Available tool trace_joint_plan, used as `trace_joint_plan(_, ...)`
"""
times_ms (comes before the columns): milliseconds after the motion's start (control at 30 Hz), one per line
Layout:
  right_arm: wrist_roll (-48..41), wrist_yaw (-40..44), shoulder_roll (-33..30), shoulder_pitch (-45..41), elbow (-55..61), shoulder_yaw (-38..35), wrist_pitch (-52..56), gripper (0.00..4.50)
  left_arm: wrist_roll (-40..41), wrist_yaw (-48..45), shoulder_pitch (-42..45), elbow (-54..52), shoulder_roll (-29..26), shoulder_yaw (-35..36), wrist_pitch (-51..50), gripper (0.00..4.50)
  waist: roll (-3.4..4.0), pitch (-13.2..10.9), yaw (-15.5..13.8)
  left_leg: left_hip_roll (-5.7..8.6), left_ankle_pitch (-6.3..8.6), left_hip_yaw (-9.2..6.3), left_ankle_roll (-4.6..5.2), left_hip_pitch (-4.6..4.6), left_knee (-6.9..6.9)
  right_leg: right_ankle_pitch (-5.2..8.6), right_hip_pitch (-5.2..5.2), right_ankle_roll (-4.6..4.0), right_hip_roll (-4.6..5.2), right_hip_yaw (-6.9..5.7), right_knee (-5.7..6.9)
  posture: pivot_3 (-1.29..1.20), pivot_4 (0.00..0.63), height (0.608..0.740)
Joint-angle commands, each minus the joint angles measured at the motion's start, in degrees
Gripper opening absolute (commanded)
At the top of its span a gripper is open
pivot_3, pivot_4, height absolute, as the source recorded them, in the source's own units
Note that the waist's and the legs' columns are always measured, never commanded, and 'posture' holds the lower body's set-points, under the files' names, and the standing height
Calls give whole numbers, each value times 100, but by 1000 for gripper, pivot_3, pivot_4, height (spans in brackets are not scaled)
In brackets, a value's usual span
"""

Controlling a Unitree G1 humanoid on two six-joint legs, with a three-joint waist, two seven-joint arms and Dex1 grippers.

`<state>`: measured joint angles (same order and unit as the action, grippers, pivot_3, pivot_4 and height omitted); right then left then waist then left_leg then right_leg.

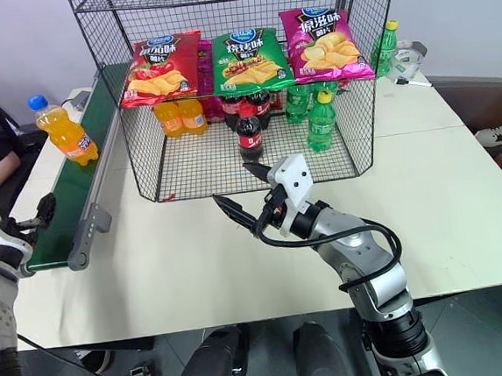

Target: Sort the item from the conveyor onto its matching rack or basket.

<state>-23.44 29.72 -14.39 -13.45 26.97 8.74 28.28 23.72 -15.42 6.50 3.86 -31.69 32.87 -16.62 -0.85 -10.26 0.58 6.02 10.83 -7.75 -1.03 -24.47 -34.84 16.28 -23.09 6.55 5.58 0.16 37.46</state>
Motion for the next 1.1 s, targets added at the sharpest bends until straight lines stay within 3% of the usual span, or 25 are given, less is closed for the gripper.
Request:
trace_joint_plan(33,-80,-22,97,-17,117,-8,-132,4500,39,-38,66,-148,-124,171,126,4421,0,0,3,0,0,0,0,0,0,0,0,0,0,0,0,0,150,740)
trace_joint_plan(633,-86,7,103,-18,79,-14,-171,4500,302,-320,180,-353,-101,0,-133,4421,0,0,5,0,0,0,0,0,0,0,0,0,0,0,0,0,150,740)
trace_joint_plan(1067,-114,61,107,-61,57,-8,-142,4500,16,-380,204,-546,-233,-233,-11,4421,0,0,4,0,0,0,0,0,1,0,-1,0,0,0,0,0,150,740)
trace_joint_plan(1100,-116,63,107,-65,52,-13,-141,4500,11,-377,212,-548,-224,-227,-17,4197,0,0,2,0,0,0,0,0,1,0,-1,0,0,0,0,0,150,740)
